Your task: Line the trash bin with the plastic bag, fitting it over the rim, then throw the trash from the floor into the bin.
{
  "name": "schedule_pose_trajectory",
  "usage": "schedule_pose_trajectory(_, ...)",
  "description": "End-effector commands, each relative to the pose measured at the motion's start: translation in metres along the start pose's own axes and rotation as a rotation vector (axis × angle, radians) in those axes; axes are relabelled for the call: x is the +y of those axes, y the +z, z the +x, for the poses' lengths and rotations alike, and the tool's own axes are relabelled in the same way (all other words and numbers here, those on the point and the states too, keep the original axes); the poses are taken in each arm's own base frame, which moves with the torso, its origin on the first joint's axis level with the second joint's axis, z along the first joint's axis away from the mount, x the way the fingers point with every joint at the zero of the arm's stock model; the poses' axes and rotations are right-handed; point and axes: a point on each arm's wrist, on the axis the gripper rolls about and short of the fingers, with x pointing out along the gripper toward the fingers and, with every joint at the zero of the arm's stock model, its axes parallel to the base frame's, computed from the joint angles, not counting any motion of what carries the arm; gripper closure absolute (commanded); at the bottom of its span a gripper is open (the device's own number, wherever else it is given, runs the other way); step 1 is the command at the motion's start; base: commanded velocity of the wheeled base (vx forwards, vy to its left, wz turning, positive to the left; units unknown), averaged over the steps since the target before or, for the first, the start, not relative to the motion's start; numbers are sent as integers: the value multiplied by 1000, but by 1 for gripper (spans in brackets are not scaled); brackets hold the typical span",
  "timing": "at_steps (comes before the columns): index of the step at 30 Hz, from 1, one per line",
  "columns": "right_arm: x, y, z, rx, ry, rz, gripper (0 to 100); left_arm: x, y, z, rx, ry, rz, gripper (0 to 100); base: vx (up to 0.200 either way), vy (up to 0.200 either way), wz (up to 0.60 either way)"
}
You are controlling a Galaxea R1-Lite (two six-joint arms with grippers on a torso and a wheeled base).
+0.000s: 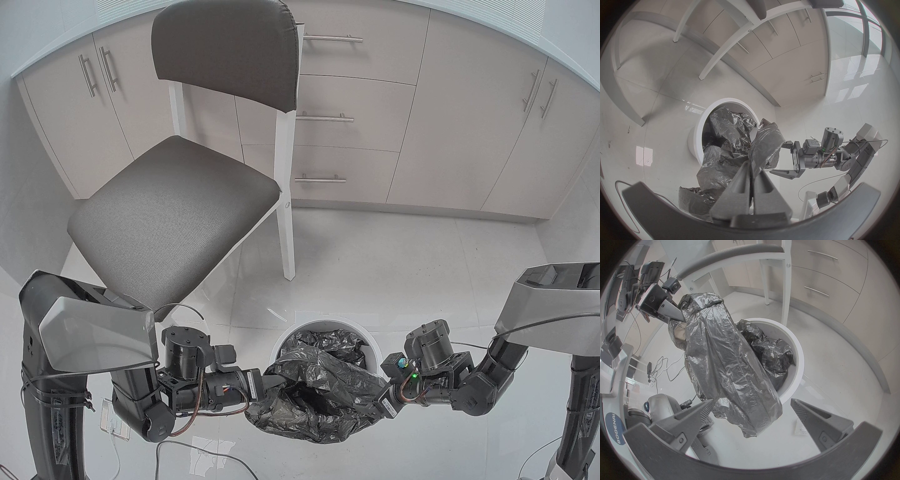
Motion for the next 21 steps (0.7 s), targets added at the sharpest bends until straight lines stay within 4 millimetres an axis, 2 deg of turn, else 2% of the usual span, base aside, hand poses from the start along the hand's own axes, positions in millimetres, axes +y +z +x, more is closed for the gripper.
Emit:
schedule_pose_trajectory(1,0,1,-2,-5,0,-4,0,0,0,0,0,0,1,100,0,0,0)
schedule_pose_trajectory(8,1,1,1,-3,5,-7,0,0,0,0,0,0,-1,100,0,0,0)
schedule_pose_trajectory(12,0,3,10,-6,-1,-8,0,0,0,0,0,0,-1,100,0,0,0)
schedule_pose_trajectory(16,-2,7,30,-17,-6,-2,0,0,0,0,0,0,-1,100,0,0,0)
schedule_pose_trajectory(21,-2,10,40,-28,-7,-3,0,0,0,0,0,0,1,100,0,0,0)
